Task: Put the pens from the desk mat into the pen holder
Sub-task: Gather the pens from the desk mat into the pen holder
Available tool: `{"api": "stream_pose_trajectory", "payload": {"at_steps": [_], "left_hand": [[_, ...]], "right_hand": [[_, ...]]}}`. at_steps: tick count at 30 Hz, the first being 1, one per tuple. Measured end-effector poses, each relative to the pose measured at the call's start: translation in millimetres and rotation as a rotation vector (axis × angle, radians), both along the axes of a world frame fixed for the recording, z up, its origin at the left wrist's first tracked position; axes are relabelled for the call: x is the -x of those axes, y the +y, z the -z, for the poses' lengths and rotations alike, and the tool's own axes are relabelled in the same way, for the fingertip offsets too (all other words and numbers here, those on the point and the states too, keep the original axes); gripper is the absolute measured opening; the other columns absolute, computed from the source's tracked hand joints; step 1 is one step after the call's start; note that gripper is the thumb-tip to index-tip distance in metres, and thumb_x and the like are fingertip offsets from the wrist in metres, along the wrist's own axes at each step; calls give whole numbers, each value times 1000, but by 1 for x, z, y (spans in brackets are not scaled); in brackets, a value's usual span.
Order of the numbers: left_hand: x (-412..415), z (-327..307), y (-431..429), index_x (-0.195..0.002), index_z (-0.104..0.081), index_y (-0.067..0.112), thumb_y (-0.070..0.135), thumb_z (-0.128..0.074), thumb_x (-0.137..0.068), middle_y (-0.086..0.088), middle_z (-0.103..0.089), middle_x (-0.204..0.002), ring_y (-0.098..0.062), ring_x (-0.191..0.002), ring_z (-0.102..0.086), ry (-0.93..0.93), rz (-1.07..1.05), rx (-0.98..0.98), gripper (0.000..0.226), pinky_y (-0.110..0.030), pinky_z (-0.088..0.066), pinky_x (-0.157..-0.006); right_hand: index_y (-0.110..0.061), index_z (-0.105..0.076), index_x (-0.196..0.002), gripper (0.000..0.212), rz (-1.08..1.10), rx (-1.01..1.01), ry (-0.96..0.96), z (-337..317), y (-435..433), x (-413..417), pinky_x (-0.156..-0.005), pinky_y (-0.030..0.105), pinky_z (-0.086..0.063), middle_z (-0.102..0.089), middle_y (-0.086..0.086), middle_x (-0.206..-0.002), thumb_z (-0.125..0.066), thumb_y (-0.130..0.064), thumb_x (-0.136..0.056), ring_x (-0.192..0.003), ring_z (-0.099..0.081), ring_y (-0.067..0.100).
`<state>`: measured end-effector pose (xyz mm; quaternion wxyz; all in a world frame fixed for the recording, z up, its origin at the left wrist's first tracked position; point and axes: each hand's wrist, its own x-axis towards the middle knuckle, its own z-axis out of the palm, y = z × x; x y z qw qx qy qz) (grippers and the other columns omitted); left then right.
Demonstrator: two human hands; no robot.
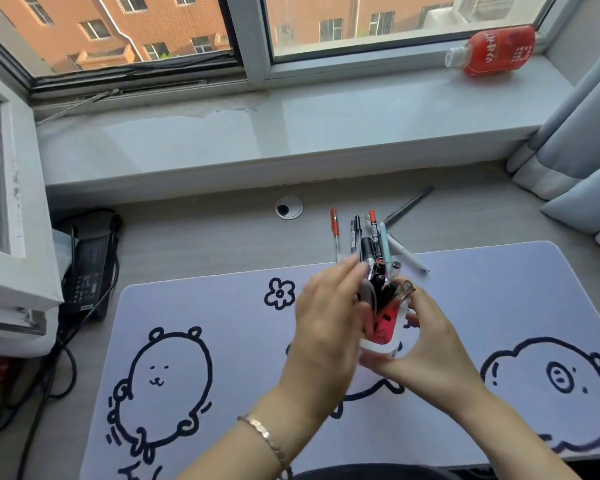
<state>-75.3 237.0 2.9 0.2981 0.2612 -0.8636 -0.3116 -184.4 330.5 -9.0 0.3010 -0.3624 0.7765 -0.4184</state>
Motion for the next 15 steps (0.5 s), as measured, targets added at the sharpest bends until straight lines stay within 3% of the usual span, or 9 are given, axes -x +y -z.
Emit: {"api": "stream_pose_trajectory", "payload": {"at_steps": [3,5,7,9,11,12,14,15], "left_hand": [[11,-8,11,-144,-15,17,36,-19,-99,1,-17,-155,-14,-143,-9,-240,90,173,49,-41,-11,-113],[16,-17,10,-143,-22,13,44,-11,-97,2,-20,-154,-12,-143,-10,-294,188,166,56,-44,-8,-112],[22,-25,3,-142,-28,17,49,-9,-95,9,-16,-152,-6,-143,-5,-276,296,52,59,-41,-3,-115],[32,-26,-12,-140,-31,26,45,-19,-96,18,-6,-151,6,-141,-2,-232,405,-277,49,-31,-4,-118],[45,-20,-28,-131,-43,32,32,-33,-95,17,-17,-150,6,-137,-23,-39,389,-539,36,-22,-20,-114],[53,-17,-37,-123,-51,33,28,-38,-95,14,-31,-146,-1,-131,-40,62,310,-597,31,-22,-31,-109],[71,0,-55,-107,-61,24,15,-46,-92,6,-56,-123,-9,-101,-63,119,79,-655,23,-21,-46,-90],[79,10,-64,-103,-62,19,8,-48,-90,3,-62,-109,-8,-88,-64,86,-41,-677,21,-23,-48,-84]], "right_hand": [[-49,-41,-119,74,-5,38,-4,-7,1,-4,-78,27,-52,-56,-22,-112,-61,-40,-48,-99,-54,-5],[-47,-42,-120,75,31,44,-28,-7,5,0,-77,28,-53,-55,-21,-114,-63,-40,-48,-100,-56,-2],[-48,-42,-119,77,69,34,-38,-4,9,7,-82,21,-47,-53,-24,-118,-68,-42,-46,-105,-55,-2],[-47,-43,-116,79,105,8,-48,1,12,18,-87,23,-45,-57,-20,-114,-76,-40,-45,-106,-55,-1],[-45,-45,-115,81,157,-22,-53,2,13,29,-89,29,-44,-57,-19,-113,-83,-32,-45,-103,-55,-2],[-44,-44,-115,81,184,-35,-45,2,14,35,-88,30,-44,-55,-21,-113,-85,-29,-46,-101,-53,-5],[-43,-43,-116,82,218,-49,0,1,16,47,-86,29,-42,-53,-24,-111,-86,-27,-49,-97,-51,-7],[-43,-43,-116,81,234,-53,21,1,17,52,-86,29,-41,-53,-22,-111,-86,-26,-50,-97,-52,-5]]}}
